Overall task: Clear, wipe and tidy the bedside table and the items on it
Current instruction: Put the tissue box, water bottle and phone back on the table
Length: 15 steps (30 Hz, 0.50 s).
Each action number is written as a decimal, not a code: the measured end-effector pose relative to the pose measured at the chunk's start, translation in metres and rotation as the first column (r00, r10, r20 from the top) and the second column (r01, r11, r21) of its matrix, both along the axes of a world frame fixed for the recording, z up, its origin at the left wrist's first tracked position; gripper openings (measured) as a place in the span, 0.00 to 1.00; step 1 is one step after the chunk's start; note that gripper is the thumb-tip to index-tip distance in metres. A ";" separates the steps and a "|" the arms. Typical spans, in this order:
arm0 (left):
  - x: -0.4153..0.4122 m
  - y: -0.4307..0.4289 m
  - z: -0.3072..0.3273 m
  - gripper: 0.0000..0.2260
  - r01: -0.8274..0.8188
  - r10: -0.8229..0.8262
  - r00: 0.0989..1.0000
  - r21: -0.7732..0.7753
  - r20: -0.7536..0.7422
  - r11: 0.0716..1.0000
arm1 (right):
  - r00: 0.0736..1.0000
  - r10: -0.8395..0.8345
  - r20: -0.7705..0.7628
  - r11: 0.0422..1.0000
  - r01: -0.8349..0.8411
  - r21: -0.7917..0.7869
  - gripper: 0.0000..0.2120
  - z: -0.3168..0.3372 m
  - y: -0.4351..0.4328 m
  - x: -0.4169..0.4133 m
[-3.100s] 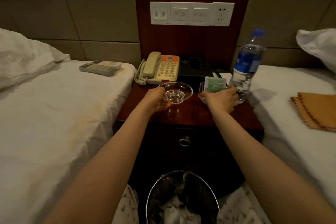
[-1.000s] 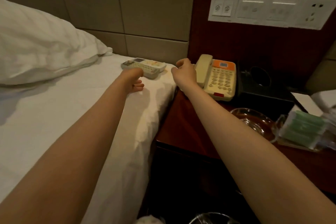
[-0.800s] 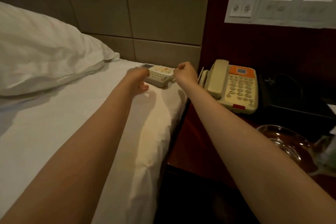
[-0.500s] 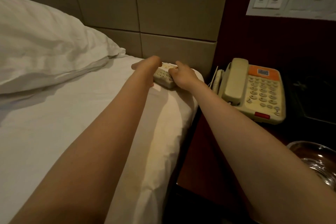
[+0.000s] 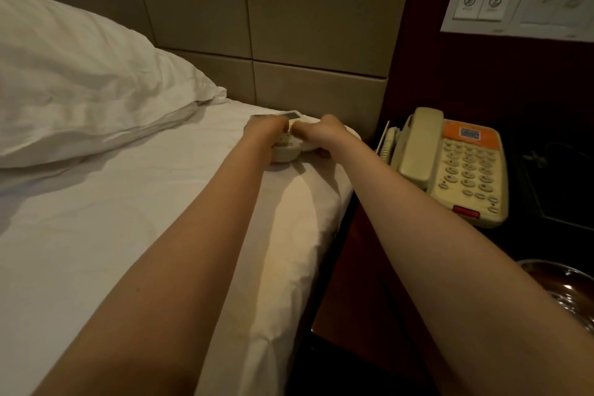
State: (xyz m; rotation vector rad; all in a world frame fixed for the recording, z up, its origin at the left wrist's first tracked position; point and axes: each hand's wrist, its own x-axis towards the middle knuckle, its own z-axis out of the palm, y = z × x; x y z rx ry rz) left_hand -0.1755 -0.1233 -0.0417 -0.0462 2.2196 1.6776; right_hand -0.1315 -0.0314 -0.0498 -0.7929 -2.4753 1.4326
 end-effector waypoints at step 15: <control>0.092 -0.009 0.018 0.13 0.171 -0.179 0.984 0.235 0.014 0.957 | 0.967 -0.225 -0.118 0.912 0.167 -0.376 0.10 0.010 -0.009 0.096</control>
